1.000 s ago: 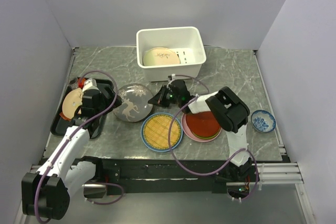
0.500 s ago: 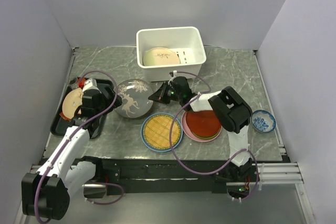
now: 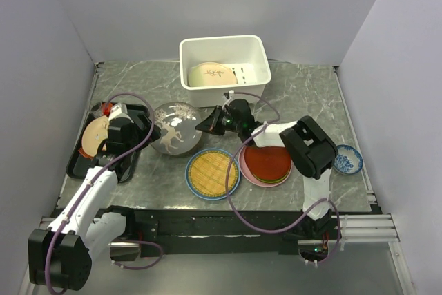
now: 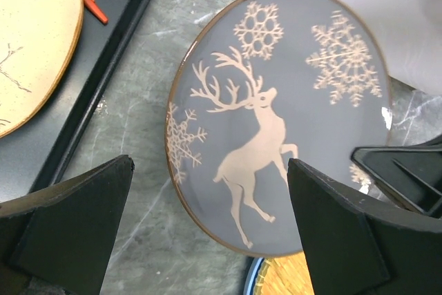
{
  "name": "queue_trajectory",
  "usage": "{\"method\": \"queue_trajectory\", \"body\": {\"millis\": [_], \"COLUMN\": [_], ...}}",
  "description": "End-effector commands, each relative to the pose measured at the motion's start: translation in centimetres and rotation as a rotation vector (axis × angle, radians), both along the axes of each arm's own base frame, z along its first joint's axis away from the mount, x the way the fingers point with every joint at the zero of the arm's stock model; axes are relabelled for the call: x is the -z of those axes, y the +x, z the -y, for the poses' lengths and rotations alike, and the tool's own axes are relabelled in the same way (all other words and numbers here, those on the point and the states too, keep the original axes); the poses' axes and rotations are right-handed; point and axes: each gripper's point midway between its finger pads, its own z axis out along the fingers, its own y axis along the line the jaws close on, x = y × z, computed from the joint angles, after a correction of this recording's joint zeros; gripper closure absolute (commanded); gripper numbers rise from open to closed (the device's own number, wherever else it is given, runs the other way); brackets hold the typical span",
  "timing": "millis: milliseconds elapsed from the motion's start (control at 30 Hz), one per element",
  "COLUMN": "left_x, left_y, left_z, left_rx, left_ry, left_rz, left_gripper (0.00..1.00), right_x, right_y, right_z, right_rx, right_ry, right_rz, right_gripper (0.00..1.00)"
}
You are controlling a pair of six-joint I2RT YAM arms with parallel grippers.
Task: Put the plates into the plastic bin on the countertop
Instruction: Place the plate in the plastic bin.
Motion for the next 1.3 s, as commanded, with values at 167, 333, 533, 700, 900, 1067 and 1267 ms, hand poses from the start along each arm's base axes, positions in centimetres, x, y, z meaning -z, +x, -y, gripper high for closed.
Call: {"method": "queue_trajectory", "body": {"millis": [167, 333, 533, 700, 900, 1067, 1267], "left_x": [-3.4, -3.9, -3.9, -4.0, -3.2, -2.5, -2.2], "left_y": [1.7, 2.2, 2.6, 3.2, 4.2, 4.6, 4.4], "left_z": [1.9, 3.3, 4.2, 4.9, 5.9, 6.6, 6.6], "left_rx": [0.06, 0.117, 0.154, 0.175, 0.206, 0.224, 0.223], "left_ry": [-0.079, -0.137, -0.166, -0.189, -0.203, -0.213, -0.21], "left_rz": [0.108, 0.137, 0.137, 0.161, 0.143, 0.132, 0.129], "left_gripper": [0.01, 0.01, 0.01, 0.01, 0.01, 0.01, 0.01], "right_x": [-9.1, -8.6, -8.4, -9.5, -9.9, -10.5, -11.7], "right_y": [-0.5, -0.9, -1.4, -1.8, -2.6, -3.2, -3.1], "right_z": [1.6, 3.6, 5.9, 8.3, 10.9, 13.0, 14.3], "right_rx": [0.012, 0.051, 0.085, 0.132, 0.182, 0.229, 0.245], "right_ry": [0.112, 0.074, 0.051, 0.014, -0.031, -0.046, -0.048], "right_rz": [0.228, 0.239, 0.248, 0.29, 0.308, 0.326, 0.35], "right_gripper": [1.0, 1.0, 1.0, 1.0, 1.0, 1.0, 1.0]}}
